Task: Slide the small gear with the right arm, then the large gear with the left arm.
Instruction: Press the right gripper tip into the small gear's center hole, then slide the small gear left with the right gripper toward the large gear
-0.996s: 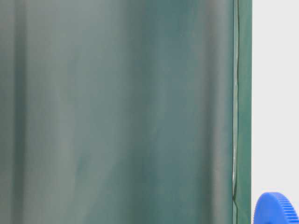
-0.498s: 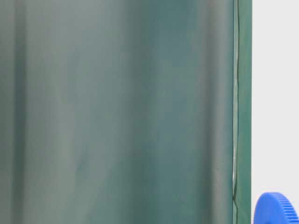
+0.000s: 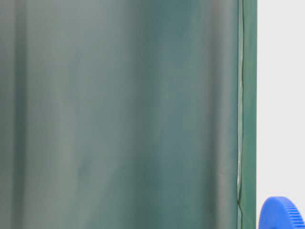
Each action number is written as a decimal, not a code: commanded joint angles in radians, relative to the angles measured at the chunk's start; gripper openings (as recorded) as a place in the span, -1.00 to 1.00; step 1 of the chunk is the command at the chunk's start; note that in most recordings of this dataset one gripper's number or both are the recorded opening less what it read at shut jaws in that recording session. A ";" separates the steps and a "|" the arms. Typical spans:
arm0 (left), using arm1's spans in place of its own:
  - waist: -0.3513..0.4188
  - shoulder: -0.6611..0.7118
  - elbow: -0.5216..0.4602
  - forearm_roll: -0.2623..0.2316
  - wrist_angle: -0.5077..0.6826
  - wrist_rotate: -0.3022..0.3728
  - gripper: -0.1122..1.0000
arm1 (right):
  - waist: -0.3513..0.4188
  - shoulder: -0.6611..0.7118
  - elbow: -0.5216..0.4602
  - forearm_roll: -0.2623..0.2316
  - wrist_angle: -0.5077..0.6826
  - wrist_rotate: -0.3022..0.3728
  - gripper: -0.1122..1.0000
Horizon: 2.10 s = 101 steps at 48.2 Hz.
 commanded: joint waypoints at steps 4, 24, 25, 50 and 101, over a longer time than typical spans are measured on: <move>-0.002 0.008 -0.009 0.000 -0.011 0.000 -0.79 | -0.002 0.072 -0.029 -0.003 -0.055 0.002 0.12; -0.002 0.008 -0.008 0.000 -0.011 0.000 -0.79 | -0.003 0.192 -0.061 -0.003 -0.074 0.002 0.12; -0.002 0.008 -0.009 0.000 -0.011 0.000 -0.79 | -0.003 0.192 -0.061 -0.003 -0.074 0.000 0.12; -0.002 0.008 -0.009 0.000 -0.011 -0.002 -0.79 | -0.002 0.195 -0.044 -0.003 -0.067 0.048 0.12; -0.002 0.008 -0.005 0.000 -0.011 -0.002 -0.79 | 0.121 0.742 -0.472 -0.066 -0.061 0.048 0.12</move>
